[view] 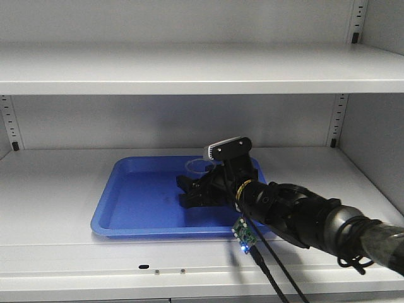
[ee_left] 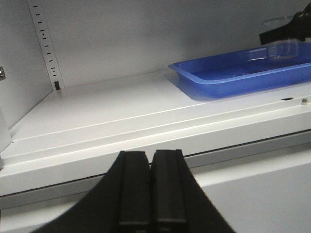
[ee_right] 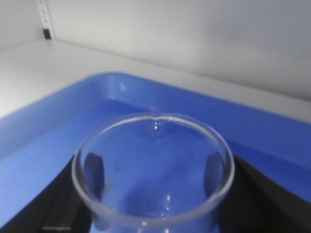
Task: Pick beaker and place in left cabinet
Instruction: 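Lower the beaker onto the blue tray and open the right gripper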
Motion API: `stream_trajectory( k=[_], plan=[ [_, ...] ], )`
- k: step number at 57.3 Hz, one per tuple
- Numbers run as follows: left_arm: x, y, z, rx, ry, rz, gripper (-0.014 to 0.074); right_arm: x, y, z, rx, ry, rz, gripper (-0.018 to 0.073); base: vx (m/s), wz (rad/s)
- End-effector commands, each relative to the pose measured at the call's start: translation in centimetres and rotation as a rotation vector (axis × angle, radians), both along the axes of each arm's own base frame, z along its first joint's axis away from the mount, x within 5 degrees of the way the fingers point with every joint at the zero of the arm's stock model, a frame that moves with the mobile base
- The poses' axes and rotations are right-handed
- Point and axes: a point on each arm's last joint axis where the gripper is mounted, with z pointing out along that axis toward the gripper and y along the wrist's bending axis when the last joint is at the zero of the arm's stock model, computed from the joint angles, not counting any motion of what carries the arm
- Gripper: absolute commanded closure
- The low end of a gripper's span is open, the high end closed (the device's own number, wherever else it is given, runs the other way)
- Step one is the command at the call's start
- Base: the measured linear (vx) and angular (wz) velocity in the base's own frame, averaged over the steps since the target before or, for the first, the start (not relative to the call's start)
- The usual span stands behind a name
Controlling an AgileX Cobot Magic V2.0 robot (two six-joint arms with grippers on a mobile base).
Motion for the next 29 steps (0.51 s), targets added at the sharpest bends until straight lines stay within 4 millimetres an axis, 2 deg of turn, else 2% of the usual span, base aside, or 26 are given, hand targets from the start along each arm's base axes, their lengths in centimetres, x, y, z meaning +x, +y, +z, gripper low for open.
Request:
stream_trajectory(
  k=[1,7,15,24,29],
  plan=[
    [-0.2,0.0,0.3,-0.017,-0.086,-0.005,0.0595,-0.1,0.0,4.0,0.072,-0.107,0.019,0.0544,0.0,0.0],
    [-0.2,0.0,0.3,-0.017,-0.086,-0.005,0.0595,0.2,0.0,3.1,0.05,-0.077,0.0,0.052,0.0,0.0],
    [-0.2,0.0,0.3,-0.017,-0.086,-0.005,0.0595,0.5,-0.1,2.0,0.032,-0.034,-0.026,0.0441,0.0,0.0],
    [-0.2,0.0,0.3,-0.017,-0.086,-0.005,0.0595,0.5,-0.2,2.1,0.031,-0.027,-0.035,0.0283,0.0,0.0],
    [-0.2,0.0,0.3,-0.017,-0.086,-0.005,0.0595,0.4,-0.2,2.4,0.041,-0.033,-0.032,0.016,0.0,0.0]
  ],
)
